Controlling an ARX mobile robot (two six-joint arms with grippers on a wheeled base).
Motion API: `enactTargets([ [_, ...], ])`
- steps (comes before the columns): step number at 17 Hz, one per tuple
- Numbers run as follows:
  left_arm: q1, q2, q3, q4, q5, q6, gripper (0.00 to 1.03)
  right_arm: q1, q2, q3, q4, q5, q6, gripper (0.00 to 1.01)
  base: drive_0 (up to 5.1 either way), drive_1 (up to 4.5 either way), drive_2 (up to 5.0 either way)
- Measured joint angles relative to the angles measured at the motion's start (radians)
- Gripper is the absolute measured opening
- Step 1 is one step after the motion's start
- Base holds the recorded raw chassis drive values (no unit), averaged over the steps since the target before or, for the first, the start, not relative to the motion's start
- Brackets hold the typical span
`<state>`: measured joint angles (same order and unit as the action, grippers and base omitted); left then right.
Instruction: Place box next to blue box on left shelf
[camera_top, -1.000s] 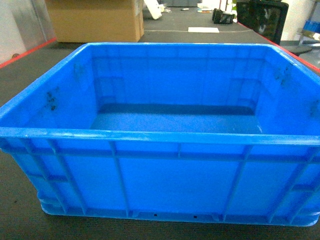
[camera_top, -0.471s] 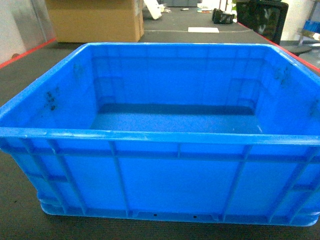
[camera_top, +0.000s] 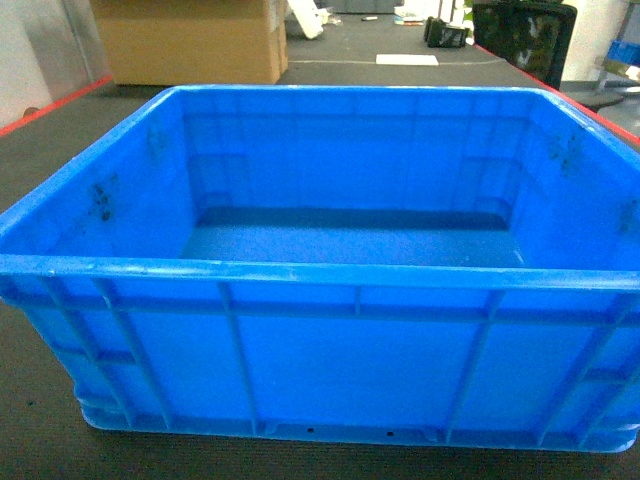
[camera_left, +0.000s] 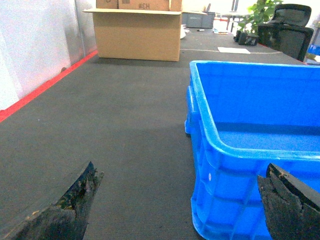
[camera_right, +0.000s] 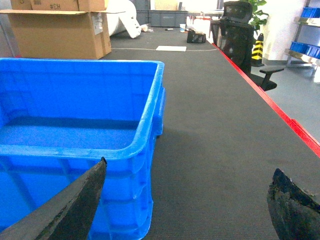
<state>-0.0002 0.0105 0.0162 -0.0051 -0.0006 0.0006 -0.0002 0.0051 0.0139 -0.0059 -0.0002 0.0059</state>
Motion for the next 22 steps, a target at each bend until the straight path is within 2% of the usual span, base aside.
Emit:
enactTargets([
  [22, 0.0, 0.0, 0.0, 0.0, 0.0, 0.0, 0.98, 0.0, 0.0, 0.0, 0.0, 0.0, 0.0, 0.98, 0.0, 0.0, 0.0],
])
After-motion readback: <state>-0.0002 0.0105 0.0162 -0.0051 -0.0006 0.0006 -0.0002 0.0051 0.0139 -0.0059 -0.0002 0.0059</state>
